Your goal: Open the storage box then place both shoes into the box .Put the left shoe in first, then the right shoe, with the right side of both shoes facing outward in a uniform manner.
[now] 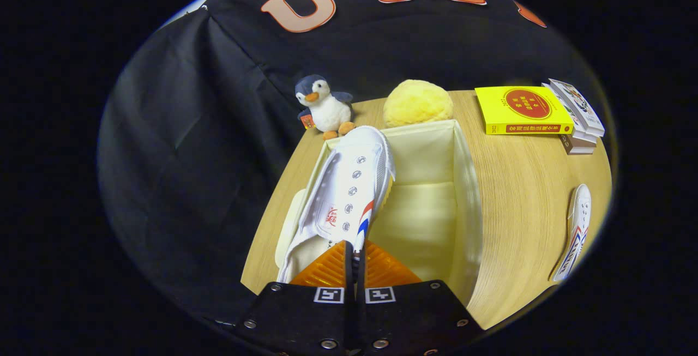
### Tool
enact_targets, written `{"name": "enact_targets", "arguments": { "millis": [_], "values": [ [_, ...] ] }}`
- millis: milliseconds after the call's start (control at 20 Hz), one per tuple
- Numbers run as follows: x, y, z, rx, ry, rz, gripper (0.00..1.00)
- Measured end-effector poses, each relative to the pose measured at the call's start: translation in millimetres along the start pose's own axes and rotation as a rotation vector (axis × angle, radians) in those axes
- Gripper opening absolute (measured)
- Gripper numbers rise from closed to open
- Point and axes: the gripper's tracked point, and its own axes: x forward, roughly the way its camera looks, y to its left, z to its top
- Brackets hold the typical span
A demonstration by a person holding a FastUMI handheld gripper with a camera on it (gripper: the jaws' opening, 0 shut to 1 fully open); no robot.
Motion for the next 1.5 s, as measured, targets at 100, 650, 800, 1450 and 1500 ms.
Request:
{"name": "enact_targets", "arguments": {
  "millis": [100, 650, 800, 1450, 1500],
  "values": [
    [4.8, -1.5, -3.7, -0.011, 0.015, -0.036, 0.00],
    [28.6, 5.8, -21.7, -0.050, 0.131, -0.067, 0.00],
    [32.3, 11.9, -12.4, -0.055, 0.108, -0.053, 0.24],
    [-63.8, -53.4, 65.6, -0.028, -0.175, -0.063, 0.98],
    [-72.3, -66.6, 69.4, -0.021, -0.192, -0.077, 0.98]
  ]
}}
